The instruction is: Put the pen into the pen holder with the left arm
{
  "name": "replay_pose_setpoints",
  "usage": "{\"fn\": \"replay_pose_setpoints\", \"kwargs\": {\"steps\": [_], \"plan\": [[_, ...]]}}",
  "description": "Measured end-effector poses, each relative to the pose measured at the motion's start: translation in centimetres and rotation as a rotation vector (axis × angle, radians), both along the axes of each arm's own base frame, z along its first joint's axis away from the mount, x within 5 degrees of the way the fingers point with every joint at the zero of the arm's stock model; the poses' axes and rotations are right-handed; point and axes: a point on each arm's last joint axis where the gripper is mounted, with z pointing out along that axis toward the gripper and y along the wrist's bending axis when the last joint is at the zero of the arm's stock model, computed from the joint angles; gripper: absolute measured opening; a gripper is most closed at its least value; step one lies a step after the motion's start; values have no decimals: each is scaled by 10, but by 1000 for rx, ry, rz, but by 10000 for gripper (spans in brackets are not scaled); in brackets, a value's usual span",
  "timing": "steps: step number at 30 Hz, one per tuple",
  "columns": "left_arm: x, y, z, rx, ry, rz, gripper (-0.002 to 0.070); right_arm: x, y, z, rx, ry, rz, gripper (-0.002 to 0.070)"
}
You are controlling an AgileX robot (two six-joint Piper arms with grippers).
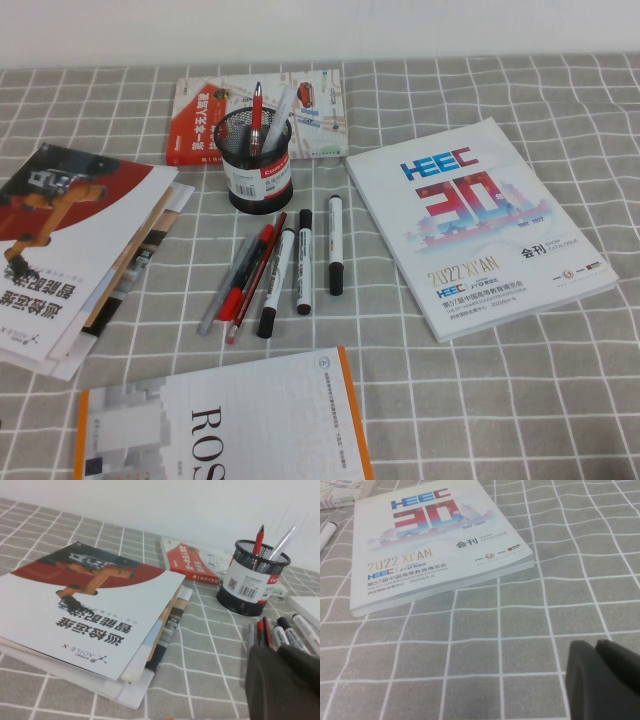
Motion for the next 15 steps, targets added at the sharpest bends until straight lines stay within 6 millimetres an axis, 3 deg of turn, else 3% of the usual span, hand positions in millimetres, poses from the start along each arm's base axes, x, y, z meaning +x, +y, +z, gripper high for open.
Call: {"fn": "replay_pose_setpoints", "kwargs": {"steps": [7, 15], "plan": [[1, 0, 7, -230, -46, 22, 0, 0, 0, 0, 0, 0, 0, -15], [1, 1, 10, -265, -74, 31, 0, 0, 0, 0, 0, 0, 0, -15]]}}
